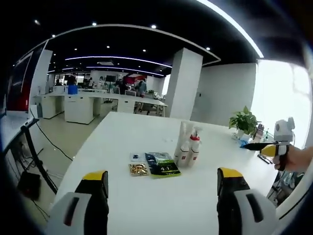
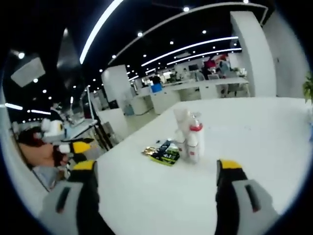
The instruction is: Arrange the skincare products in the storage area until every visible bottle or jar stands upright without overlapping.
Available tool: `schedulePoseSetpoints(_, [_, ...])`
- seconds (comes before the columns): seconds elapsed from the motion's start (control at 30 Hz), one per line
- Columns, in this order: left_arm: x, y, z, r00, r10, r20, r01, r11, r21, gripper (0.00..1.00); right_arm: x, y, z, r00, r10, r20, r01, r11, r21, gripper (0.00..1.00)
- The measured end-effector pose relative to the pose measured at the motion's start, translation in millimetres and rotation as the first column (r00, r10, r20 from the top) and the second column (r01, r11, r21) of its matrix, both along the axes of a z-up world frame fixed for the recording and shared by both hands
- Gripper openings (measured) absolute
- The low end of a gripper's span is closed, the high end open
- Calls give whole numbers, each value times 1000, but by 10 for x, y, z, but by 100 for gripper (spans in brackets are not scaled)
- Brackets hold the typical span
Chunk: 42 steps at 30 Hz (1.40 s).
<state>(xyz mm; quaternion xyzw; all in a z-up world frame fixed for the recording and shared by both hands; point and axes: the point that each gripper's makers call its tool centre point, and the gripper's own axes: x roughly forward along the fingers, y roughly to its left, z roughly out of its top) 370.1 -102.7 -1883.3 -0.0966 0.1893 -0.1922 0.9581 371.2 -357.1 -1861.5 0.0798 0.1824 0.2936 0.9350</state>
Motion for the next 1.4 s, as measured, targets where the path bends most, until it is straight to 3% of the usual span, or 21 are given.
schedulePoseSetpoints(0.53, [121, 173, 21, 999, 42, 17, -43, 999, 30, 100, 175, 62, 10, 1000, -3, -5, 3, 1000, 5, 99])
schedulePoseSetpoints(0.83, [261, 121, 84, 999, 17, 35, -19, 999, 50, 100, 232, 25, -28, 999, -19, -37, 20, 1000, 14, 99])
schedulePoseSetpoints(1.4, [219, 122, 70, 999, 24, 29, -25, 998, 59, 100, 216, 34, -96, 998, -8, -58, 9, 1000, 16, 99])
